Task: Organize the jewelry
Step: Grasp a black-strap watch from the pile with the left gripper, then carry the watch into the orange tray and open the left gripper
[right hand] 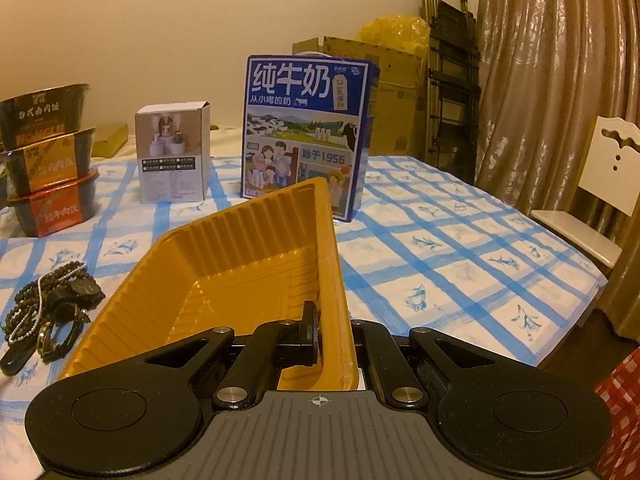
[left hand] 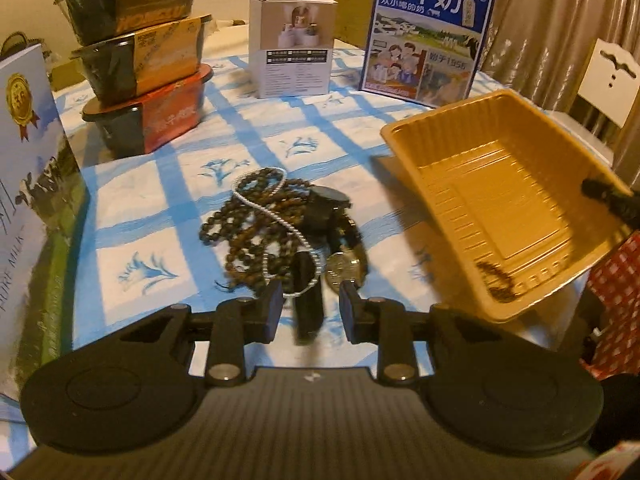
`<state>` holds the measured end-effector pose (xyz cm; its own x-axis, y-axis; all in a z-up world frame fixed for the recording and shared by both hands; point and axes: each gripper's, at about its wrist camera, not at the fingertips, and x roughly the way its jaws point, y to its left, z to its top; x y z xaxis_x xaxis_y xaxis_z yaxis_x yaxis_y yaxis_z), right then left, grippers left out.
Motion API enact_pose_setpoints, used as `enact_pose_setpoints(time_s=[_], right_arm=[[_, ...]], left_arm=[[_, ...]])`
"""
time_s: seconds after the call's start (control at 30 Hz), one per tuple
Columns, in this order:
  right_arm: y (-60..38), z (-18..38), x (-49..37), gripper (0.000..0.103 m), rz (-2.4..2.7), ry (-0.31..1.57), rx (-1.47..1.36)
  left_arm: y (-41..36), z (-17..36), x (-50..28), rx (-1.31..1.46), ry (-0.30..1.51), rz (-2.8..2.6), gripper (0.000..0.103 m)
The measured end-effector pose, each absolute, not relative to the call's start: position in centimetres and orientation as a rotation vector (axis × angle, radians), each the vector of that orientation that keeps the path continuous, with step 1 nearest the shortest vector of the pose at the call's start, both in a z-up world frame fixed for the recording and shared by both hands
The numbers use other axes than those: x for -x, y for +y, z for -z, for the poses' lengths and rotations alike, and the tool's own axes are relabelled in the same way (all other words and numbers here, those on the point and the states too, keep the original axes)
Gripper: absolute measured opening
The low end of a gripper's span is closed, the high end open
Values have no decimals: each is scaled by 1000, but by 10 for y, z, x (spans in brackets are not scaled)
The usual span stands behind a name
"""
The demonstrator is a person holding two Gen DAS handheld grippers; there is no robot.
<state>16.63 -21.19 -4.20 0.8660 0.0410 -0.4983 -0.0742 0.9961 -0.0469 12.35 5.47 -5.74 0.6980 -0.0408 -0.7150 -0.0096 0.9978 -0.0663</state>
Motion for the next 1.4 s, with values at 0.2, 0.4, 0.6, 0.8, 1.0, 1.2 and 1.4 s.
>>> enact_pose_setpoints(time_s=[0.2, 0.4, 0.6, 0.8, 1.0, 1.2, 1.4], right_arm=[[-208, 41, -171, 4, -61, 517, 85], [-203, 41, -176, 4, -51, 530, 80], [-202, 43, -180, 4, -54, 548, 81], [-204, 43, -184, 4, -56, 559, 87], [-206, 48, -190, 4, -50, 568, 85], [-206, 50, -198, 3, -58, 574, 72], [-208, 51, -200, 3, -66, 569, 61]], left_arm=[[54, 65, -129, 72, 793, 57, 27], [39, 72, -146, 50, 797, 139, 27], [33, 81, -171, 5, 819, 133, 27], [34, 86, -193, 10, 853, 132, 27], [32, 98, -214, 17, 912, 116, 25], [33, 103, -224, 58, 949, 106, 14], [26, 98, -220, -14, 908, 85, 5]])
